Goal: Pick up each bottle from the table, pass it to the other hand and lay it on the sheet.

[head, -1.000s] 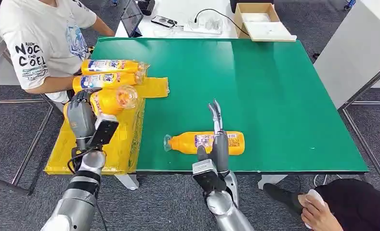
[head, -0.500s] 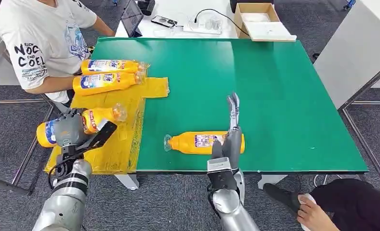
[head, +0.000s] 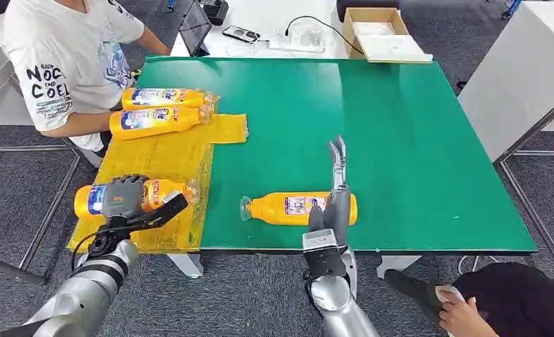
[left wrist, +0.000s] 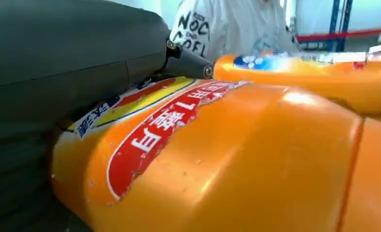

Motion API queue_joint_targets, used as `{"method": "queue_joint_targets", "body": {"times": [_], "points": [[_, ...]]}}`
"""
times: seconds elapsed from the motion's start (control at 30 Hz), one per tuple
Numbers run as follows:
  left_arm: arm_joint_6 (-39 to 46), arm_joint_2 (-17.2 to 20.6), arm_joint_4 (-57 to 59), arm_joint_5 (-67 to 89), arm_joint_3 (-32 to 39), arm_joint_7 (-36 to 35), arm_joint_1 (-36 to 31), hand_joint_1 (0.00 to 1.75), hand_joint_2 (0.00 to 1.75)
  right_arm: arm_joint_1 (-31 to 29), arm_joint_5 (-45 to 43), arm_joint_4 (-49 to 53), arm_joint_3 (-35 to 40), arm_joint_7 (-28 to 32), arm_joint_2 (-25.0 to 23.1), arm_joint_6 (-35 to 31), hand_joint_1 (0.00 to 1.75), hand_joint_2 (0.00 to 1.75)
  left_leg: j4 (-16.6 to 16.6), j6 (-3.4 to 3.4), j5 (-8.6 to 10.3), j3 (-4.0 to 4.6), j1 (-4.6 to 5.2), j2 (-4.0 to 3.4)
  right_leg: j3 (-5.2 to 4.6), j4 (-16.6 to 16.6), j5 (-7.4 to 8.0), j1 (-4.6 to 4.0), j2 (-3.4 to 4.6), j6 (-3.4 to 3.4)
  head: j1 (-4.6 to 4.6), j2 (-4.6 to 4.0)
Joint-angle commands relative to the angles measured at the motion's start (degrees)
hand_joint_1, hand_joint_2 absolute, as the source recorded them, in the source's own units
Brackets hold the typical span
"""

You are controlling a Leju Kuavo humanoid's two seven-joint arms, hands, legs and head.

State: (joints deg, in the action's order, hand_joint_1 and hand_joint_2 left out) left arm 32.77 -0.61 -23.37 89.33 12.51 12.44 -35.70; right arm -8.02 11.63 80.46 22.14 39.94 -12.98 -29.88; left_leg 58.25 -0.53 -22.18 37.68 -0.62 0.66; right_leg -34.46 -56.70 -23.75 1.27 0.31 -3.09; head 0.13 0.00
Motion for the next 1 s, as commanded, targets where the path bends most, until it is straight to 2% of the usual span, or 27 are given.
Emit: {"method": "queue_joint_targets", "body": {"times": [0.03,0.07,0.23,0.27,0.33,0.4,0.47,0.6,0.67,0.7,0.83,1.0], "points": [[-9.1,0.9,8.6,-0.6,-3.9,-1.1,-0.5,0.00,1.75,-1.1,0.2,-5.1,-1.8,-0.5,0.7,1.2,0.00,0.00,-0.1,0.01,-0.03,-0.41,-0.04,-0.17,0.37,0.1,0.03,-0.08,0.09,0.17,0.00,0.00],[-9.7,0.7,8.4,-1.2,-3.5,-0.7,-0.5,0.00,0.00,-1.1,0.2,-5.4,-2.0,-0.6,0.6,1.2,0.00,0.00,-0.1,0.00,-0.01,-0.44,-0.02,-0.09,0.41,0.1,0.00,-0.05,0.03,0.16,0.00,0.00],[-13.0,-0.3,8.1,-6.0,0.2,1.4,-1.2,0.00,0.00,-1.6,0.8,-7.1,-2.5,-2.2,0.9,2.1,0.00,0.00,-0.1,0.00,-0.02,-0.76,-0.02,-0.05,0.66,0.1,-0.02,-0.06,0.02,0.21,-0.02,0.00],[-16.5,-0.6,7.8,-10.0,3.0,3.6,-1.4,0.00,0.00,-3.2,4.2,-10.3,-1.8,-8.0,2.1,4.1,0.00,0.00,-0.2,-0.01,0.02,-0.77,-0.02,-0.03,0.67,0.2,0.01,-0.07,0.00,0.25,-0.02,0.00],[-20.5,-0.4,7.3,-13.3,4.8,5.3,-1.3,0.00,0.00,-6.0,6.9,-16.0,-2.3,-13.0,3.4,6.9,0.00,0.00,-0.1,-0.02,-0.02,-0.84,0.00,0.21,0.51,0.1,-0.11,-0.03,-0.20,0.15,-0.02,0.00],[-20.7,-0.2,7.0,-14.0,4.4,5.5,-1.1,0.00,0.00,-7.3,7.1,-18.7,-3.6,-12.1,3.2,7.7,0.00,0.00,-0.2,-0.01,0.02,-0.97,-0.02,0.13,0.51,0.2,-0.07,-0.05,-0.10,0.26,-0.02,0.00],[-20.7,-0.2,7.0,-14.0,4.4,5.5,-1.1,0.00,0.00,-7.3,7.1,-18.7,-3.6,-12.1,3.2,7.7,0.00,0.00,-0.1,0.00,-0.02,-0.96,0.03,0.46,0.53,0.1,-0.22,0.02,-0.35,0.14,-0.02,0.00],[-20.7,-0.2,7.0,-14.0,4.3,5.5,-1.1,0.00,0.00,-7.0,7.1,-18.1,-3.8,-12.2,2.9,7.9,0.00,0.00,-0.2,-0.02,0.02,-1.02,0.04,0.39,0.62,0.2,-0.18,0.02,-0.37,0.16,-0.02,0.00],[-23.5,-0.3,7.0,-16.9,5.5,6.8,-1.2,0.00,0.00,-8.2,10.6,-20.0,-3.4,-15.8,3.9,8.6,0.00,0.00,-0.2,-0.02,0.01,-1.03,0.04,0.33,0.78,0.2,-0.11,0.01,-0.32,0.09,-0.02,0.00],[-24.3,-0.4,6.9,-18.2,6.1,7.4,-1.2,0.00,0.00,-9.0,11.3,-21.1,-3.7,-16.4,4.4,8.8,0.00,0.00,-0.1,-0.03,0.01,-1.03,0.05,0.44,1.17,0.1,-0.14,0.02,-0.41,0.05,-0.02,0.00],[-27.7,-0.4,6.9,-21.1,7.0,8.7,-1.2,0.00,0.00,-11.4,12.9,-24.2,-5.9,-17.3,5.2,8.6,0.00,0.00,-0.2,-0.05,0.07,-1.12,0.04,0.26,1.22,0.2,-0.02,0.00,-0.27,0.10,-0.02,0.00],[-33.7,-0.4,6.6,-26.2,8.1,10.2,-1.1,0.00,0.00,-12.9,15.1,-26.0,-8.9,-18.7,5.8,7.9,0.00,0.00,-0.1,0.01,-0.01,-1.29,0.09,0.62,0.88,0.1,-0.29,0.07,-0.52,0.09,-0.02,0.00]]}}
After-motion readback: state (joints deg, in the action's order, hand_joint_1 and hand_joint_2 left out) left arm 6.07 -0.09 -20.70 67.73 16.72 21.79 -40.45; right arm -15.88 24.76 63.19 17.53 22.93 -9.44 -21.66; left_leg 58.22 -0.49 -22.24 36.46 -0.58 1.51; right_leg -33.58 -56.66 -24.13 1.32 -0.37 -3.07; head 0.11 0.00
